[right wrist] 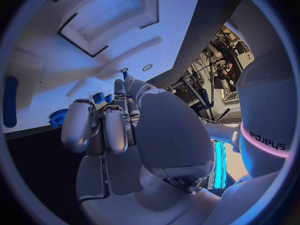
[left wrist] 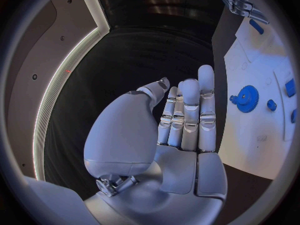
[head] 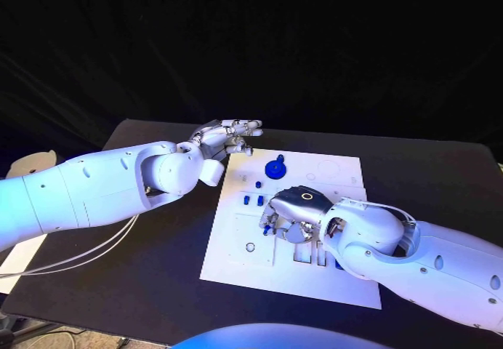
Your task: Assemble the parts on the task board
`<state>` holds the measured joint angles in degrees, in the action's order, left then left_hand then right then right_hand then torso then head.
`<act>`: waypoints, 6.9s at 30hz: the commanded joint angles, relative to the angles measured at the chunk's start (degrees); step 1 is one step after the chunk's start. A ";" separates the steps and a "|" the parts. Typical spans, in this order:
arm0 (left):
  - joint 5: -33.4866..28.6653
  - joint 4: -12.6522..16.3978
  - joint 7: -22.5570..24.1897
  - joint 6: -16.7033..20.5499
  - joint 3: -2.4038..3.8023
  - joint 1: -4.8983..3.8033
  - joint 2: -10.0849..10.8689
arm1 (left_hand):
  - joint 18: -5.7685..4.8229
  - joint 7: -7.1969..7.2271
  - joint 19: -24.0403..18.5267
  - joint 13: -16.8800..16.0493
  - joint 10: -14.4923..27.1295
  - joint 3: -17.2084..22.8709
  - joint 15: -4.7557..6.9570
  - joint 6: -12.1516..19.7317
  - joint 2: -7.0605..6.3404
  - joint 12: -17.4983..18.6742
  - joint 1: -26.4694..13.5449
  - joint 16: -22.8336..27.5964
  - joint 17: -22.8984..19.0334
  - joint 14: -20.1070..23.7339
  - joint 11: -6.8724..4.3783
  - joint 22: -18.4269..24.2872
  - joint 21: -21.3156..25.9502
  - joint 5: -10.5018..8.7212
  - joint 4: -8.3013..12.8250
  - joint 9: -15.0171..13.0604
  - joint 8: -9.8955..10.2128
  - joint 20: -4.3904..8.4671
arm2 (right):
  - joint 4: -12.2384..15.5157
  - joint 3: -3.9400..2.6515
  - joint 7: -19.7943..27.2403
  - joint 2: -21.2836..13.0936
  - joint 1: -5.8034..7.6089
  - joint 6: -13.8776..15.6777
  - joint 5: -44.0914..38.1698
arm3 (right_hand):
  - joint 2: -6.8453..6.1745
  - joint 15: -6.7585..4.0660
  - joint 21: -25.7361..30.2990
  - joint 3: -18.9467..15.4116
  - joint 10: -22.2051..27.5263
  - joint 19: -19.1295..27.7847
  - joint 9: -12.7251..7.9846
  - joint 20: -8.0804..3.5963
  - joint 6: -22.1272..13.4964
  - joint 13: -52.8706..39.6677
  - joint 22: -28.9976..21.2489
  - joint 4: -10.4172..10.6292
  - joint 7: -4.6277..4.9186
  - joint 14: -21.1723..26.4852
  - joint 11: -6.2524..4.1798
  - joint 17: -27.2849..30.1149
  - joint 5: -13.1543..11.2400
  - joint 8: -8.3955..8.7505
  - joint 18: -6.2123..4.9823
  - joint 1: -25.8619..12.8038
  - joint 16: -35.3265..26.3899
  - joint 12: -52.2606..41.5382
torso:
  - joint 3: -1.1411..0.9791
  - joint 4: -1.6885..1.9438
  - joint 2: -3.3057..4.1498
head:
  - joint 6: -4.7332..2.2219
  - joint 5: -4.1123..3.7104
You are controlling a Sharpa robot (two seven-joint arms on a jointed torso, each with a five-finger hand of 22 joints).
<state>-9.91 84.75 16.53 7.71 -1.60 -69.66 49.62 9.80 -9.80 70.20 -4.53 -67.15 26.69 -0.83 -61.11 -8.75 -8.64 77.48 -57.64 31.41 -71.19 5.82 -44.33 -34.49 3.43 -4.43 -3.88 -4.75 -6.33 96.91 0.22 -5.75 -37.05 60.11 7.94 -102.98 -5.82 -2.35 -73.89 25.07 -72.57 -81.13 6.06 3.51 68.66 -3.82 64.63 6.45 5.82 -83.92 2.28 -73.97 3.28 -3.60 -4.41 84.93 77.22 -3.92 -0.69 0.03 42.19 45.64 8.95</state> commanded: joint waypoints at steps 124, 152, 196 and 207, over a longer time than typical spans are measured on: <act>0.43 0.14 -0.55 -2.07 -0.01 -0.03 0.31 | 0.66 -0.11 0.09 -0.02 0.67 -0.59 0.03 0.29 0.57 -0.42 -0.06 -0.08 -0.55 0.57 -0.17 0.28 0.37 0.25 0.17 -0.01 -0.18 -0.19 | 2.07 -1.59 -6.88 -11.69 3.84 -5.86 -0.90 | -0.53 0.80 3.75 -7.65 3.74 0.71 -1.51 0.97 -3.41 0.13 -4.68 1.82 0.05 -2.88 0.63 5.28 -0.17 -1.62 -1.46 -1.42 -2.25 -2.59 | 0.08 -0.20 -0.04 | -0.82 -1.74; 0.45 -0.11 -0.51 -2.02 -0.03 -0.01 0.10 | 0.67 -0.12 0.13 -0.02 0.74 -0.68 0.04 0.28 0.69 -0.59 0.06 -0.13 -0.70 0.63 -0.16 0.36 0.46 0.24 0.29 -0.02 -0.23 -0.18 | 9.93 -3.42 -7.03 -13.99 4.94 3.95 1.12 | 1.25 0.18 2.22 -1.72 -0.99 -0.08 -0.56 0.25 0.13 -0.03 -2.62 -1.54 0.32 -3.04 0.11 3.67 -0.45 -2.13 -1.09 1.29 -0.74 -1.53 | 0.14 -0.22 -0.09 | -0.60 -1.62; 0.46 -0.05 -0.52 -2.10 -0.02 -0.01 -0.83 | 0.67 -0.12 0.14 -0.02 0.77 -0.68 0.04 0.29 0.76 -0.63 0.09 -0.14 -0.75 0.65 -0.17 0.38 0.48 0.25 0.31 -0.02 -0.24 -0.18 | 3.28 -0.70 -2.43 1.80 -2.70 -3.25 1.01 | 0.64 0.45 2.34 -0.51 -0.68 0.11 -0.50 0.40 -0.32 0.02 -2.84 -2.68 0.93 -2.93 0.60 3.71 -0.36 -1.39 -1.13 0.65 -0.66 -0.27 | 0.12 -0.15 -0.07 | 0.83 0.38; 0.46 -0.08 -0.57 -2.14 -0.02 -0.02 -0.84 | 0.67 -0.12 0.14 -0.02 0.77 -0.68 0.04 0.29 0.76 -0.63 0.09 -0.14 -0.75 0.65 -0.17 0.38 0.48 0.25 0.31 -0.02 -0.24 -0.18 | 2.18 -0.30 -3.21 3.01 -2.84 -4.15 -0.33 | 0.65 0.47 2.38 -0.48 -0.68 0.14 -0.49 0.41 -0.31 0.01 -2.90 -2.70 0.94 -2.92 0.60 3.75 -0.35 -1.38 -1.14 0.60 -0.69 -0.25 | 0.12 -0.11 -0.07 | 0.88 0.43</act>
<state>-9.62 84.57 15.74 6.60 -1.65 -69.64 48.87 9.80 -9.80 70.21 -4.53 -66.75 26.07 -0.74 -61.11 -8.51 -8.88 77.72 -57.64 30.72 -70.87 5.82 -44.03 -34.16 3.44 -4.26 -3.87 -4.75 -6.33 99.29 -0.29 -8.32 -34.13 57.50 5.85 -101.74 -5.81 -1.85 -71.44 24.36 -71.88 -80.83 5.52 3.60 68.32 -3.83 61.77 3.86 6.42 -84.02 3.78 -70.27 2.69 -4.81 -5.29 84.86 76.34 -3.92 -0.58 -0.08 42.11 46.52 9.37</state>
